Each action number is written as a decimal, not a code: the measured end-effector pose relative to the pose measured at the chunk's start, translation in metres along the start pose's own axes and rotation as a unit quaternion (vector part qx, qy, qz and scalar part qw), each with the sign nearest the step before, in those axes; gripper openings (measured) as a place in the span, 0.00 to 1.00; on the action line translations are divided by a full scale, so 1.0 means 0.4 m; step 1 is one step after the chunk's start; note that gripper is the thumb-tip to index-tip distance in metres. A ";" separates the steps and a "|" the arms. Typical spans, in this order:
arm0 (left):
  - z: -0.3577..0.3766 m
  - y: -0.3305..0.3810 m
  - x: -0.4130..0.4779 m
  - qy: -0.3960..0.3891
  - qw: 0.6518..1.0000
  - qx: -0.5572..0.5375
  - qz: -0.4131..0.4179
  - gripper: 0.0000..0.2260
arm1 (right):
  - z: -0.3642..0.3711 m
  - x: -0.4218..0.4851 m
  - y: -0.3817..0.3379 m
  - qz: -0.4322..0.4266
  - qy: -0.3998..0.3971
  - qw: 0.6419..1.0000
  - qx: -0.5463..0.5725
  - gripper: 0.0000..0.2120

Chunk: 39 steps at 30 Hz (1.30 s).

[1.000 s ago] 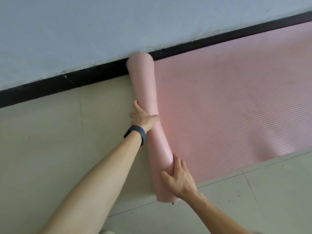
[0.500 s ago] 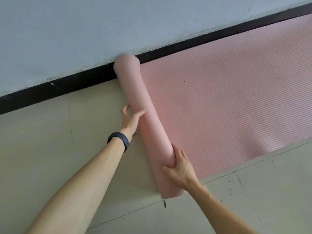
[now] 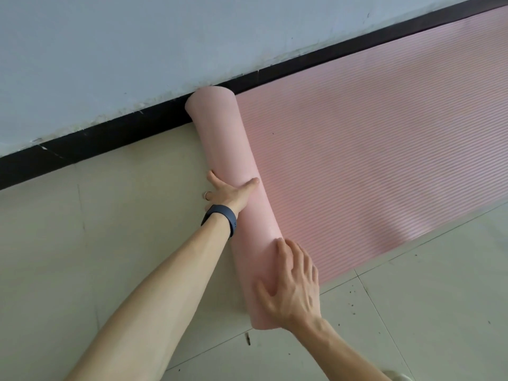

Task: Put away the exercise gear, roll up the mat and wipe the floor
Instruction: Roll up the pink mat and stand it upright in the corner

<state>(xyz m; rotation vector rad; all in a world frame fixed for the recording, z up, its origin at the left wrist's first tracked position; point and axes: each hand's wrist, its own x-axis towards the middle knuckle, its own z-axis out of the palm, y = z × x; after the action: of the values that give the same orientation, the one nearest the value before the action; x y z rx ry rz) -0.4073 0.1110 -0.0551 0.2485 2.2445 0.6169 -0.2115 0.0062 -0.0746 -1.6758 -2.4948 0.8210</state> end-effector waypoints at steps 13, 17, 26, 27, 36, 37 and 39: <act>0.016 -0.019 0.003 -0.130 0.974 -0.182 -0.024 0.39 | -0.151 0.134 0.146 0.130 -0.140 0.972 0.139 0.51; 0.073 0.013 -0.030 -0.168 0.966 -0.196 -0.031 0.42 | -0.181 0.135 0.175 0.141 -0.119 0.975 0.124 0.50; 0.190 0.140 -0.123 -0.098 0.992 -0.028 0.067 0.45 | -0.183 0.118 0.152 0.107 -0.002 0.992 -0.072 0.59; 0.195 0.153 -0.124 -0.115 0.990 -0.026 0.079 0.43 | -0.200 0.135 0.172 0.140 -0.024 0.988 -0.052 0.59; 0.231 0.132 -0.121 -0.067 0.973 -0.219 -0.017 0.32 | -0.398 0.251 0.305 0.111 -0.200 0.972 0.048 0.50; 0.240 0.130 -0.126 -0.096 0.966 -0.233 -0.059 0.36 | -0.396 0.248 0.309 0.102 -0.193 0.975 0.051 0.50; 0.256 0.132 -0.134 -0.158 0.952 -0.247 -0.093 0.36 | -0.379 0.231 0.321 0.104 -0.178 0.976 0.071 0.48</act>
<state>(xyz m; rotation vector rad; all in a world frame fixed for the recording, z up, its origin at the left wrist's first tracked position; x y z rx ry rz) -0.2965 0.1732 -0.0531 -0.1111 1.7181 0.9369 -0.0946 0.1847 -0.0245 -1.9074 -2.4146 1.3983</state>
